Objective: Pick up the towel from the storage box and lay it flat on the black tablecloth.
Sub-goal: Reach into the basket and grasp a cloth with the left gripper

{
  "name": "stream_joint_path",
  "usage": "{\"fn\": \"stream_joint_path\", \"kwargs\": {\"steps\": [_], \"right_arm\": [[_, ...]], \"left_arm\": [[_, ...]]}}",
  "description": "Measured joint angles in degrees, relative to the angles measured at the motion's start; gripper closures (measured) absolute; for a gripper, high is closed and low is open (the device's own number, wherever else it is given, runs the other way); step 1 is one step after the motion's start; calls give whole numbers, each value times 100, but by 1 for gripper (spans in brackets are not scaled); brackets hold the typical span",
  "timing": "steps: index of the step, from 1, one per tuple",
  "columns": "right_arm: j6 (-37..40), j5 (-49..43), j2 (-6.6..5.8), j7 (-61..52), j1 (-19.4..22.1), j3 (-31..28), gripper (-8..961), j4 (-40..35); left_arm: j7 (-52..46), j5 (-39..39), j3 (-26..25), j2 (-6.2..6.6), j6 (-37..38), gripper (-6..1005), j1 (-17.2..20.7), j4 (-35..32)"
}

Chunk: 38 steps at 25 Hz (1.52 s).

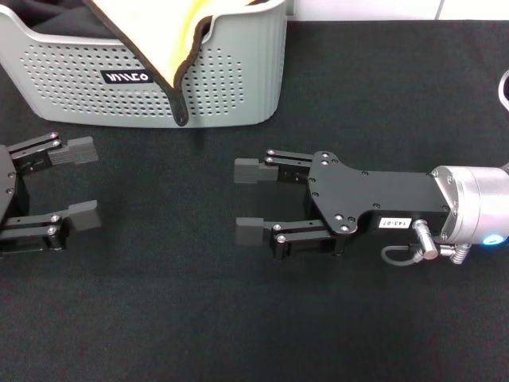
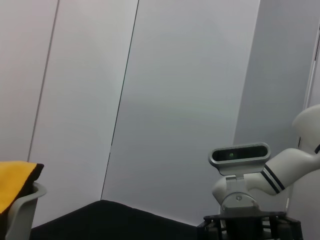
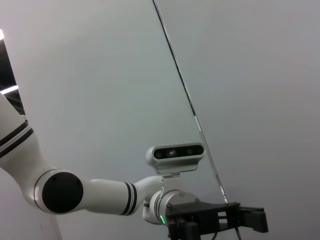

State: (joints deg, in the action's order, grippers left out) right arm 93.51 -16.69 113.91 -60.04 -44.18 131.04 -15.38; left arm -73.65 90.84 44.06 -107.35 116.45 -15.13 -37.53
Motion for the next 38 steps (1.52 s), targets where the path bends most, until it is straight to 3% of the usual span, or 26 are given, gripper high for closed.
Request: {"fn": "stream_joint_path", "kwargs": {"steps": [12,16,22,27,30,34,38], "right_arm": [[-15,8,8,15,41,-23,164,31],[-60,-33,-10,62,182,-282,164,69],[-51,-38,-45,435,725,-855,165,94],[276,-39,6,813,1367,-1626,165,53],[536,-26,40,975,1593,-1824,165,52],[816,-23,72,1083,1827,-2013,165,52],[921,-24,100,1172,1867,-2028,166,53]], "left_arm": [[3,-24,-38,-35,-4,145,3,14],[-279,-13,-346,-91,-113,147,-89,48],[-1075,75,-604,-297,-1134,150,-309,24],[-1688,615,-602,-682,-2212,152,-645,81],[-1744,699,-605,-849,-2613,172,-719,84],[-1694,765,-579,-937,-3113,248,-830,203],[-1605,782,-575,-951,-3544,246,-1033,597]]}}
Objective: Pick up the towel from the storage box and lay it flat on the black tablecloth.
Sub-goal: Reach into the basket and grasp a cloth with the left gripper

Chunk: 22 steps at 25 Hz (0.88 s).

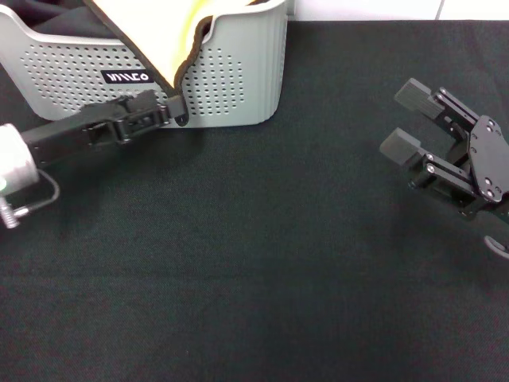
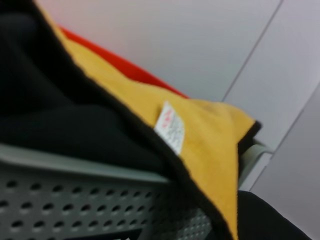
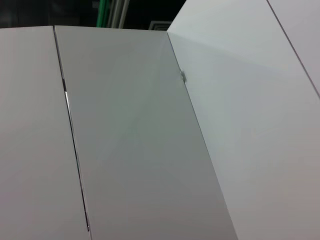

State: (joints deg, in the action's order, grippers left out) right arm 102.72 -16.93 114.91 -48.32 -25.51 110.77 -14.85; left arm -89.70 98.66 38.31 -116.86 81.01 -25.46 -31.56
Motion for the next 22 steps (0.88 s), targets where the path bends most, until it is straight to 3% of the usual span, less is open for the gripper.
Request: {"fn": "stream_joint_path", "kwargs": {"steps": [8,18,22], "right_arm": [[59,15,-3,12,-21,-7,166,3],[61,33,-13,60,-24,-17,167,8],[38,32,-3,82,-25,-68,167,3]], "left_arm": [[221,-11,7,-120,-112,262,-150,239],[212,-20,4,-70,141,286,-161,210],[220,0,1,-56,180,454,-192,196]]}}
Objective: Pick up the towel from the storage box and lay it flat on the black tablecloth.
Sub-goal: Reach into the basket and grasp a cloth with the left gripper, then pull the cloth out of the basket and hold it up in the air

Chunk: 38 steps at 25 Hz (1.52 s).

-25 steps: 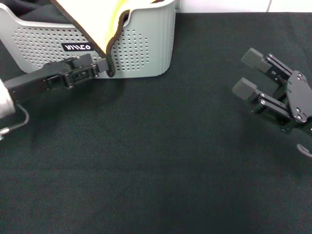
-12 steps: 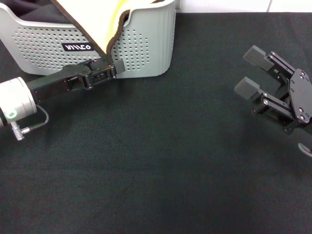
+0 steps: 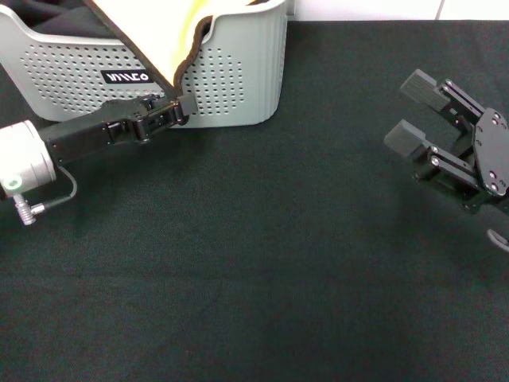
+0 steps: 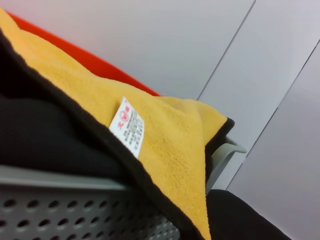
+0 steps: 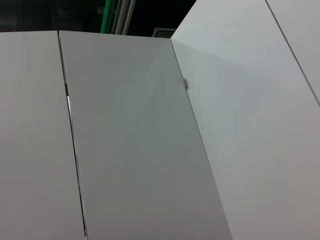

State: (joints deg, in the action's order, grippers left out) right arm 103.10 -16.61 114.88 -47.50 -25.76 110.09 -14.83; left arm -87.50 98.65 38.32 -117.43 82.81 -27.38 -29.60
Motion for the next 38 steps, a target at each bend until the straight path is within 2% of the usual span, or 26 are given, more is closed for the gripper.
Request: {"fn": "stream_joint_path", "kwargs": {"steps": [4,9,16,18,21,25,29,32,35,38], "right_arm": [[-3,7,5,4,-3,-30,168,-1],[-8,4,12,49,-6,-110,168,24],[-125,-53,17,351,-11,-144,169,51],[-246,-195,26,991,13,-127,170,60],[-594,-357,108,2483,185,-131,171,-55],[-1551,-235,138,3588,454,-150,171,-700],[-2451,-18,140,4361,534,-70,172,-1196],[-2935,357,140,4817,473,201,173,-1440],[-3097,751,141,5265,415,532,174,-1503],[-3149,1117,140,5723,400,896,174,-1527]], "left_arm": [[16,7,0,2,0,700,-32,-1],[2,10,7,2,29,921,-47,-1],[22,-90,-34,78,765,935,-30,-42],[58,-240,-41,118,1193,939,-13,-62],[140,-504,-44,195,1855,945,17,-65],[111,-841,-44,287,2561,947,33,-57],[15,-1085,-41,296,2943,949,42,-40],[-80,-1272,-6,291,3259,950,39,-61],[-289,-1662,281,269,3370,951,31,-65],[-325,-2286,992,271,3378,952,27,-106]]}}
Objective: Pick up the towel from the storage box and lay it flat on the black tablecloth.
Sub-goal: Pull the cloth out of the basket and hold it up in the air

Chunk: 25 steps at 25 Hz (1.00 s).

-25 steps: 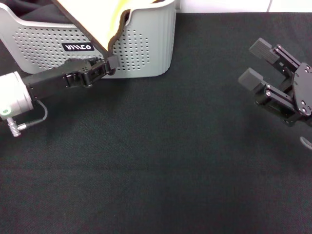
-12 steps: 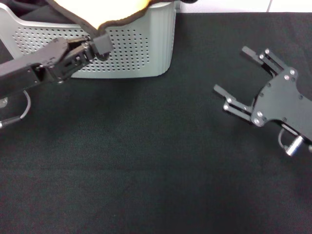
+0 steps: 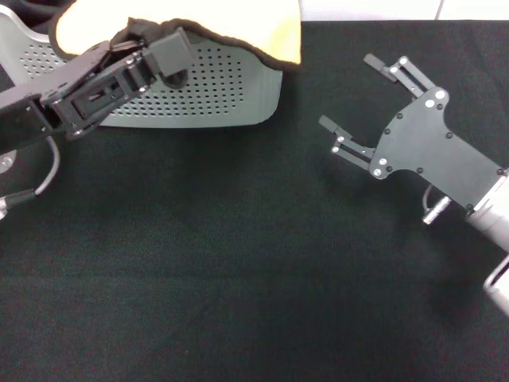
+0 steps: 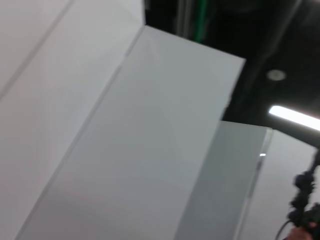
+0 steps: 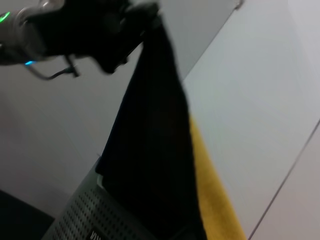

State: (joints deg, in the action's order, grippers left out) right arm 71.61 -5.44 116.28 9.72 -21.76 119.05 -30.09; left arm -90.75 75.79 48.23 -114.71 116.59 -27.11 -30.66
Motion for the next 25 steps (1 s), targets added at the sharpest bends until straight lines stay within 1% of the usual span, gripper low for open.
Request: {"fn": "stream_joint_path", "kwargs": {"steps": [2,5,7,10,15,16,22,25], "right_arm": [[-108,398,0,318,-50,323,174,-15],[-283,1041,0,815,-192,772,174,-29],[-339,1285,0,1073,-256,950,174,-35],[-366,1335,0,1179,-335,1063,174,-59],[-480,1377,-1,1184,-434,1239,175,-176],[-486,1387,0,1184,-464,1324,175,-184],[-480,1411,0,1198,-485,1745,175,-294],[-454,1412,0,1199,-450,1831,175,-336]], "left_arm": [[-54,-408,375,9,-3,952,28,-74],[-150,-582,511,5,-5,953,49,-195],[-208,-612,578,-19,-5,953,54,-307],[-269,-855,840,-69,-1,954,70,-447],[-278,-1470,1346,-84,5,955,88,-489],[-282,-1628,1513,-85,8,955,98,-546],[-318,-2819,2702,-82,19,957,228,-1301],[-372,-3165,2914,-72,21,957,262,-1540]]}}
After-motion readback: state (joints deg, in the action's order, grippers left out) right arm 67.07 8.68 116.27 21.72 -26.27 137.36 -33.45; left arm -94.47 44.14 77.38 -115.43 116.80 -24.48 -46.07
